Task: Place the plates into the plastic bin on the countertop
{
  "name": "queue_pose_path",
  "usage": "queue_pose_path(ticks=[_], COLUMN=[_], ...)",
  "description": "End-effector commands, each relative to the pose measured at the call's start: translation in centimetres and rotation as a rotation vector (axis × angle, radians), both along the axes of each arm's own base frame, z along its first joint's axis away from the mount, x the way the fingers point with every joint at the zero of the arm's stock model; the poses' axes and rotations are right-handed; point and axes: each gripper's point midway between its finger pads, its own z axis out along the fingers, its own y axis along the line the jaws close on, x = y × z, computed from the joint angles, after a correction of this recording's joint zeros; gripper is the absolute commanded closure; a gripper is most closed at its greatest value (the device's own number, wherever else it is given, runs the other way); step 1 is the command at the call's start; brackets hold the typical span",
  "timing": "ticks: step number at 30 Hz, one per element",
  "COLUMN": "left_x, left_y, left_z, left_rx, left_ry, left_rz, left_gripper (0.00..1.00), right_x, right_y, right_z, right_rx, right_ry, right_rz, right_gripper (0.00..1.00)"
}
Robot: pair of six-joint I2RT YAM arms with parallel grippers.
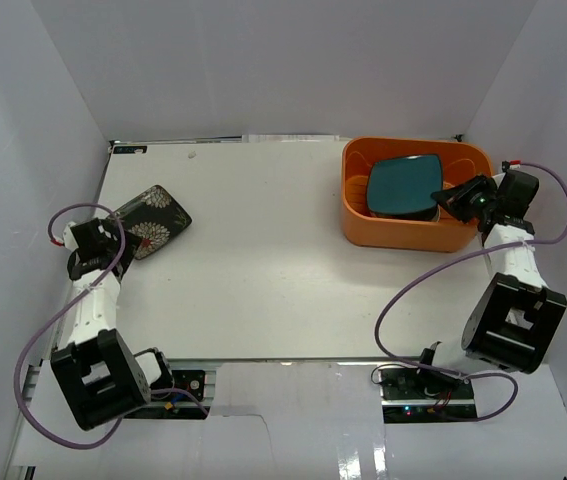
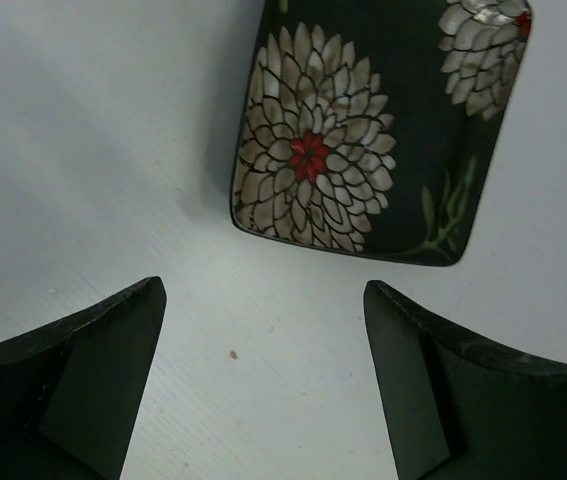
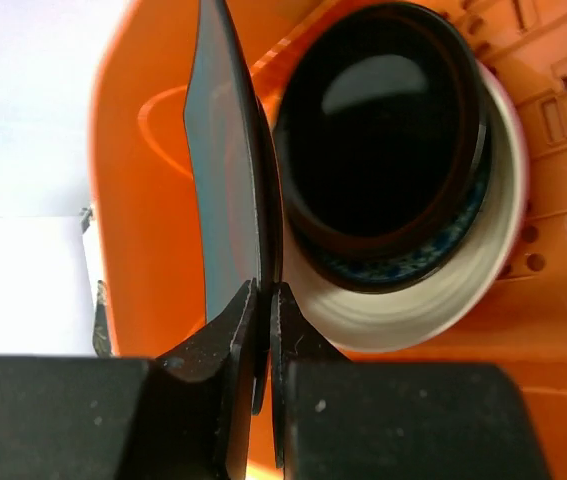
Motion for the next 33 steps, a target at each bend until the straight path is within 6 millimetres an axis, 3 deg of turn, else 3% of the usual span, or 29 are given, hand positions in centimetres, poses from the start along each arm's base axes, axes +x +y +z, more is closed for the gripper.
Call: queue_pose_path(ticks=[1, 4, 5, 6, 9, 11, 12, 14, 17, 19, 20, 22, 27, 30, 31, 33], left_x=[0.8, 2.3, 2.3, 2.5, 2.8, 3.6, 3.7, 4.6, 6.5, 7.5, 7.8, 8.3, 8.6, 8.7, 8.7, 9.0], left_y=[2.2, 2.6, 3.0, 3.5, 3.9, 4.1, 4.0, 4.3, 3.2, 3.1, 3.0, 3.2, 3.0, 2.6, 2.4, 2.1], left_z=[-0.3, -0.8, -1.2, -2.1, -3.7, -3.9, -5.1, -5.2, -6.1, -6.0, -7.4, -7.4, -9.9, -10.5, -10.6, -9.8], left_rx=[0.064, 0.067, 0.063, 0.058, -0.013, -0.06, -0.088, -0.089, -0.153, -0.164, -0.193, -0.196, -0.249, -0.295, -0.306, -0.317], left_ry=[0.039, 0.03, 0.038, 0.056, 0.038, -0.014, 0.004, -0.013, -0.061, -0.108, -0.087, -0.098, -0.075, -0.074, -0.078, -0.112], left_rz=[0.005, -0.04, -0.035, -0.03, -0.057, -0.091, -0.102, -0.132, -0.222, -0.252, -0.25, -0.258, -0.254, -0.239, -0.238, -0.246], left_gripper=[0.07, 0.07, 0.07, 0.07, 0.08, 0.09, 0.1, 0.11, 0.13, 0.16, 0.19, 0.21, 0.34, 0.58, 0.8, 0.97], right_x=[2.8, 3.6, 3.6, 3.6, 3.2, 2.6, 2.4, 1.6, -0.1, -1.2, -2.3, -3.1, -5.0, -6.1, -6.8, -7.7], right_y=[-0.1, 0.3, 0.4, 0.7, 0.9, 1.3, 1.5, 1.9, 3.1, 4.0, 4.8, 5.3, 5.4, 6.0, 6.3, 7.2], right_z=[4.1, 3.0, 2.7, 2.7, 2.3, 3.0, 3.4, 5.1, 6.9, 6.6, 6.9, 6.6, 6.2, 7.2, 8.0, 8.4], right_rx=[-0.042, -0.045, -0.047, -0.047, -0.045, -0.05, -0.049, -0.06, -0.066, -0.053, -0.051, -0.046, -0.091, -0.085, -0.087, -0.077], right_ry=[-0.145, -0.116, -0.112, -0.116, -0.128, -0.155, -0.17, -0.211, -0.278, -0.291, -0.314, -0.316, -0.326, -0.363, -0.39, -0.418], right_rz=[0.043, 0.054, 0.057, 0.063, 0.063, 0.076, 0.085, 0.098, 0.129, 0.167, 0.206, 0.221, 0.195, 0.201, 0.206, 0.225], right_gripper=[0.92, 0.83, 0.74, 0.47, 0.18, 0.05, 0.04, 0.02, 0.08, 0.1, 0.1, 0.1, 0.1, 0.09, 0.09, 0.07])
